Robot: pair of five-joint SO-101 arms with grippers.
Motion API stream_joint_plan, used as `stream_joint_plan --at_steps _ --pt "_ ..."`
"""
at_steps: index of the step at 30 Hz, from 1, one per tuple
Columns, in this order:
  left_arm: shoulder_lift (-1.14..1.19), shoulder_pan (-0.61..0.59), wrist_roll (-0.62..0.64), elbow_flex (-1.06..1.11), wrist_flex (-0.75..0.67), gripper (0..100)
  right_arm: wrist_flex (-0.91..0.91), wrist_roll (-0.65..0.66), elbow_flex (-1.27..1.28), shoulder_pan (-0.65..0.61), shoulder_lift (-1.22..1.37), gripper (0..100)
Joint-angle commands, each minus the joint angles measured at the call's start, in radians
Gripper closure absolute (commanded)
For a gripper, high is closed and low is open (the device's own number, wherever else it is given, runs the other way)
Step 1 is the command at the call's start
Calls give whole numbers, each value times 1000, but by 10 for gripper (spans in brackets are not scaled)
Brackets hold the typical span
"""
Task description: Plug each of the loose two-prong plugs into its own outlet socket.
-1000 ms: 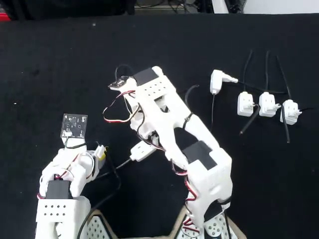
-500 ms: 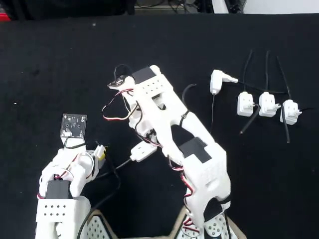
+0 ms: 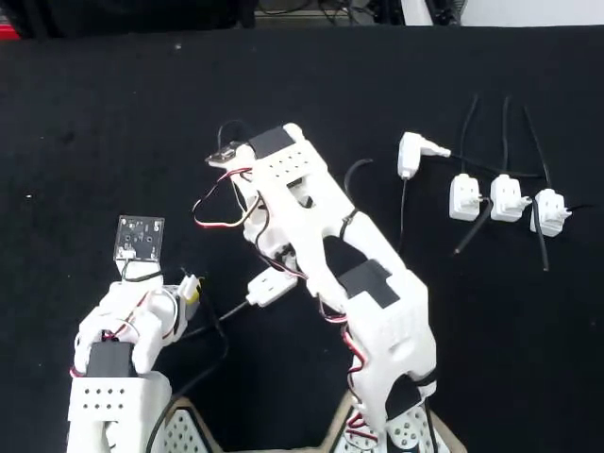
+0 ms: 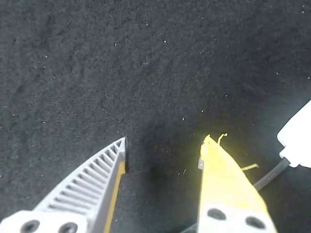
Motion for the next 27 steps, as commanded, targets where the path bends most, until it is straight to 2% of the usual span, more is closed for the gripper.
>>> stream_joint_plan --at_steps 1,23,27 --pt "-11 -10 -3 -12 5 755 32 -81 -33 -9 2 988" --pt "-11 -12 -3 -13 5 755 31 -103 -117 -41 124 988" --pt "-11 -74 37 -33 5 755 25 -121 -114 -68 56 988"
